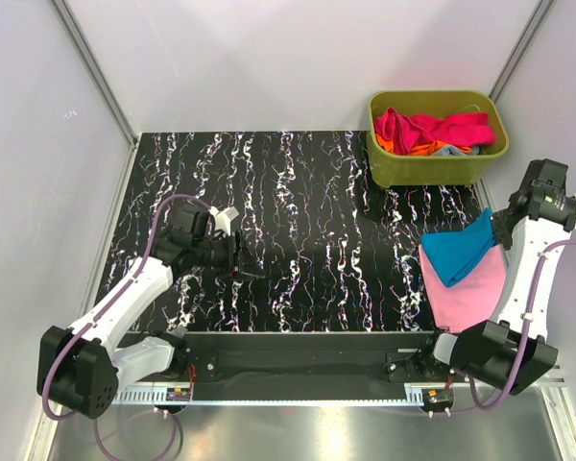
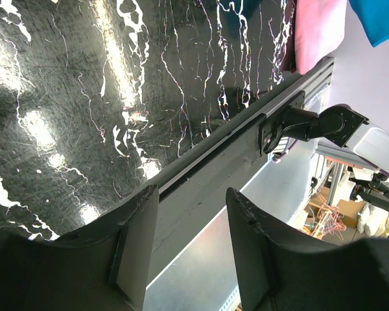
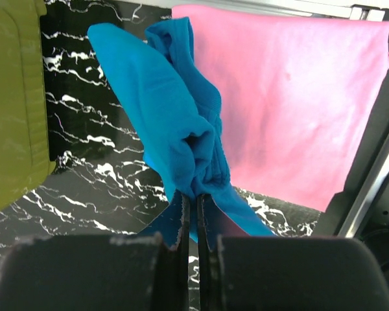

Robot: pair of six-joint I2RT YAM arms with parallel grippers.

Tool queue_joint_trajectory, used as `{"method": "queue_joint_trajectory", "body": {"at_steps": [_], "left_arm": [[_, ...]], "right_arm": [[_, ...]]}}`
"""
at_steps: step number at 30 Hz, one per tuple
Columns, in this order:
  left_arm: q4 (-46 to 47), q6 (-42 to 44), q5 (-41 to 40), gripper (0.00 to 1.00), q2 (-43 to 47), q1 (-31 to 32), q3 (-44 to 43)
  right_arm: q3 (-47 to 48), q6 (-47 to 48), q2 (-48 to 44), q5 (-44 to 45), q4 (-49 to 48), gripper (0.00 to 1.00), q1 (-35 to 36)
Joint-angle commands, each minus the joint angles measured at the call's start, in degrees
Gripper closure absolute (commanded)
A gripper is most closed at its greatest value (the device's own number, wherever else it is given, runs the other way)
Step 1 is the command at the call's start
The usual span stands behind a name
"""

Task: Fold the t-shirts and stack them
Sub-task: Neatly place the folded tshirt to the corner

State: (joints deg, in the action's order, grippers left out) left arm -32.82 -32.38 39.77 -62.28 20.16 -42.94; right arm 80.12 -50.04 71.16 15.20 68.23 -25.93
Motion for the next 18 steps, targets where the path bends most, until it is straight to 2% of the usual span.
{"method": "queue_joint_trajectory", "body": {"at_steps": [1, 18], "left_arm": [[2.32, 0.48, 2.24, 0.49, -0.47, -0.39, -0.04], [2.85, 0.65, 2.16, 0.49, -0.47, -0.39, 0.57]], "right_arm": [[-0.13, 2.23, -2.07, -2.1, 1.29, 1.0, -1.39], [-4.97, 8.2, -3.04, -5.18, 1.56, 1.0, -7.81]]}}
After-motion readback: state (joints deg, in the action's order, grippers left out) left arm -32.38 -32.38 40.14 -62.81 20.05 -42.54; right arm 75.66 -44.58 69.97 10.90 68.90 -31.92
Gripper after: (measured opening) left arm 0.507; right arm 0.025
